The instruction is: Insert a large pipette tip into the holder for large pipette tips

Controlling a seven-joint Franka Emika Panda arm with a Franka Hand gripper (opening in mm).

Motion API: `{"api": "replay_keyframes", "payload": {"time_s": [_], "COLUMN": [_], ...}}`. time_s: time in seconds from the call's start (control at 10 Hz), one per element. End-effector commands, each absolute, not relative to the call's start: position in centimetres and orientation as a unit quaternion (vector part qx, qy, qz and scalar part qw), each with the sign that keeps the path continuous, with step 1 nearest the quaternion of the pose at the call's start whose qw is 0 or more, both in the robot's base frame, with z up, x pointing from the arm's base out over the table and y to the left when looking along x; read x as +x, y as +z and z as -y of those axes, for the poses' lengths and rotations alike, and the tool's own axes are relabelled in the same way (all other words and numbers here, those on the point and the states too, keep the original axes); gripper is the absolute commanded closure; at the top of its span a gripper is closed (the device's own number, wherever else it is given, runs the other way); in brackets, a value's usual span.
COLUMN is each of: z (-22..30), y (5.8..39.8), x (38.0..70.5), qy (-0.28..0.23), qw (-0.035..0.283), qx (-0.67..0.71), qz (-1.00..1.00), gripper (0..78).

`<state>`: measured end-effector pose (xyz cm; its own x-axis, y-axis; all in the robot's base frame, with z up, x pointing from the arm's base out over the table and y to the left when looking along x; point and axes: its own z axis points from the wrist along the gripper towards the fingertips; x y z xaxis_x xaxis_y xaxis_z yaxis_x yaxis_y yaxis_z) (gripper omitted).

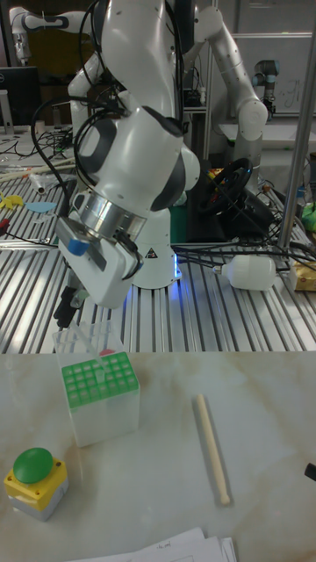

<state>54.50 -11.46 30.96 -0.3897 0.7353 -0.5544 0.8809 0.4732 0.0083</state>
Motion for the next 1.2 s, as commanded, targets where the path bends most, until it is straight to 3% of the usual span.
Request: {"api": "replay_keyframes", "payload": {"time_s": [0.1,1.2], "z": [11.32,11.7], "y": [30.91,31.73], "x": [54.35,54.8], "qy": [-0.145,-0.15], "qw": [0.251,0.25], "qx": [0.489,0.483], "qz": [-0.823,-0.826], "gripper": [76.4,76.4]}}
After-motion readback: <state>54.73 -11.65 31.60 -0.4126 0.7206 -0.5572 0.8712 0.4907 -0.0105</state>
